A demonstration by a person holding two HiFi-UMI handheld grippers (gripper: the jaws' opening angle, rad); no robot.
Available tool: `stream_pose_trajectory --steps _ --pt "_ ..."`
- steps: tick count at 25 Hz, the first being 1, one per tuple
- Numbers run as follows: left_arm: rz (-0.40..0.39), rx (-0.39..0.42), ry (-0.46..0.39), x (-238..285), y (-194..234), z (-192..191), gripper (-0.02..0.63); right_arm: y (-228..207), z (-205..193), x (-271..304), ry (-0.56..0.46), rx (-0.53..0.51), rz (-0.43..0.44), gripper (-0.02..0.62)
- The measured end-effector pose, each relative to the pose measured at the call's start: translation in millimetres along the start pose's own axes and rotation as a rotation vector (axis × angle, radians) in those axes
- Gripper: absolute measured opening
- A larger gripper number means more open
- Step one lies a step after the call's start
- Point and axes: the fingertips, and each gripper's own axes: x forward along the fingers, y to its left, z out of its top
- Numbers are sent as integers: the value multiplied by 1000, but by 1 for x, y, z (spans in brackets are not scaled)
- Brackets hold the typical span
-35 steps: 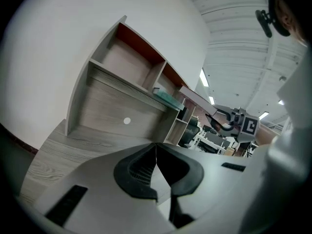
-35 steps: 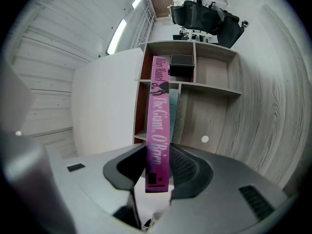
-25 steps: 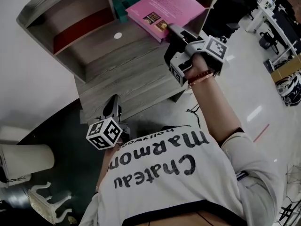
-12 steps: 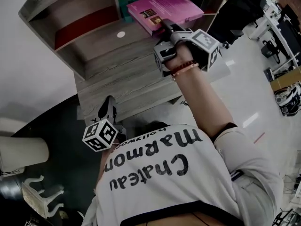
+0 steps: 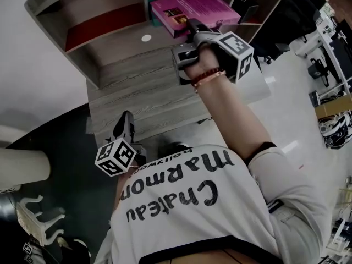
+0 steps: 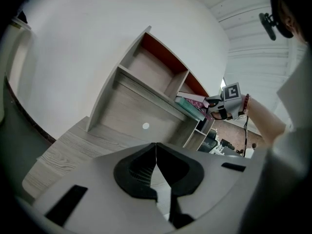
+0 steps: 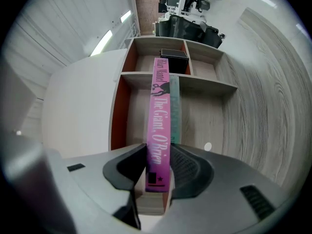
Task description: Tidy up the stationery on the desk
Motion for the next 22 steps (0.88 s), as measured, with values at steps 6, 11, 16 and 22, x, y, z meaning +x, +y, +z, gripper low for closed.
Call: stream_pose_trajectory --steps 6,11,16,22 --pt "30 5 -31 -5 -11 -2 17 -2 -2 2 40 17 7 155" --pt "61 4 -54 -12 -10 -6 17 -9 -7 13 103 27 4 155" --pt "88 -1 -69 -28 15 -2 17 -8 -43 28 164 43 7 155" --pt "104 -7 -68 -32 30 5 17 -6 -58 44 207 33 9 155"
